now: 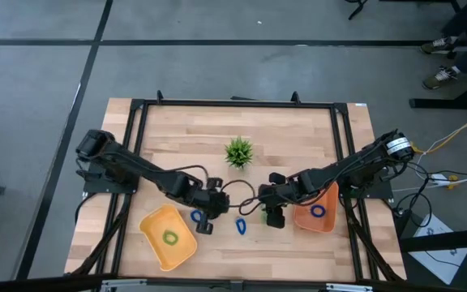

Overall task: Sort spring keychains
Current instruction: Put the green spring keychain into the yellow bin

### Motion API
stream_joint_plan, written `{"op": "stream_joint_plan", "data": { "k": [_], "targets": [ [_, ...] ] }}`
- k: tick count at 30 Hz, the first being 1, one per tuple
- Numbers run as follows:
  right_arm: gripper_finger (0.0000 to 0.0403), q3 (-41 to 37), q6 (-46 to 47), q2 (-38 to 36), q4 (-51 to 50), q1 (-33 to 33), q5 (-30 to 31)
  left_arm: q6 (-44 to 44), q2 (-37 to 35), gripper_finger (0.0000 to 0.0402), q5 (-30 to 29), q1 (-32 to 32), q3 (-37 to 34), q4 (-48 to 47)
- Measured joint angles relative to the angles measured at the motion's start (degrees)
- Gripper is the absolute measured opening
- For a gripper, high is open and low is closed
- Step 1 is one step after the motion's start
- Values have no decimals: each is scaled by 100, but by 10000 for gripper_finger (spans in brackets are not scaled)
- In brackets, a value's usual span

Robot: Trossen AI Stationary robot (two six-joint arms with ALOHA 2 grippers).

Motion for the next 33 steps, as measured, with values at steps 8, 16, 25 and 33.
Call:
{"op": "stream_joint_plan", "data": {
  "k": [8,16,25,33],
  "targets": [
    [178,0,-377,533,-81,-9,0,-2,-1343,3,-781,-345,-1257,1382],
    [178,11,-708,907,-138,-157,146,-771,-2832,3,-870,-271,-2852,2600],
    [178,16,-852,913,-157,-227,149,-1844,-3863,3,-1348,-150,-3895,2680],
    [178,258,-871,913,-341,-227,-176,-2133,-3988,3,-1526,-150,-4043,2662]
  ]
}}
